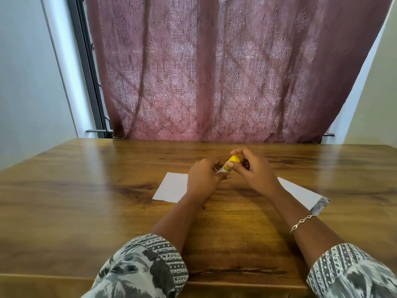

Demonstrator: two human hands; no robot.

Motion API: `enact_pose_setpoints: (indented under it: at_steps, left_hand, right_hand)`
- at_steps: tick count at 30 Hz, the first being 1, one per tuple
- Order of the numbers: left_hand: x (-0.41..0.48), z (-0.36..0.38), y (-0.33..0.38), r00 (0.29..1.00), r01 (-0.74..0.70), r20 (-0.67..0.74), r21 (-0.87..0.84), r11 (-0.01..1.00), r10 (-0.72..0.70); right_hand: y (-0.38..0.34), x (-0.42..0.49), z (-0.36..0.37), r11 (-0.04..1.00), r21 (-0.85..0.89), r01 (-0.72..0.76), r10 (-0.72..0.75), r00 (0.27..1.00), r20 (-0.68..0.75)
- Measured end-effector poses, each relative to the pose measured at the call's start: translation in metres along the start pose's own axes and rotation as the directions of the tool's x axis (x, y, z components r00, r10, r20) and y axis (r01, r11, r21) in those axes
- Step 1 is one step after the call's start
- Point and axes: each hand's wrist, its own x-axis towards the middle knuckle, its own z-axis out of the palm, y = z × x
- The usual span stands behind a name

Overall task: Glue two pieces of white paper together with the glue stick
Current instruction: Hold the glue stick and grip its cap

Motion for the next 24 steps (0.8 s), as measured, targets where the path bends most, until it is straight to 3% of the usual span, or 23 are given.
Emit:
enact_pose_setpoints:
  at_steps: [10, 17, 24]
  left_hand:
    - [-0.0020, -0.0046, -0.0018, 0.999, -0.018, 0.029, 0.028, 0.999, 0.018]
    - [-0.0036, -0.0042, 0.0027, 0.999, -0.028, 0.036, 0.078, 0.997, 0.026]
    - [-0.0035, -0.0077, 0.0011, 0.999, -0.024, 0.033, 0.064, 0.998, 0.021]
  right_hand:
    - [0.0019, 0.0022, 0.0025, 0.994, -0.046, 0.103, -0.096, 0.986, 0.135]
    - [-0.0014, -0.0010, 0.0013, 0.990, -0.138, 0.031, -0.024, 0.998, 0.050]
    - [-0.0027, 0.0003, 0.0012, 0.994, -0.042, 0.100, -0.094, 0.988, 0.125]
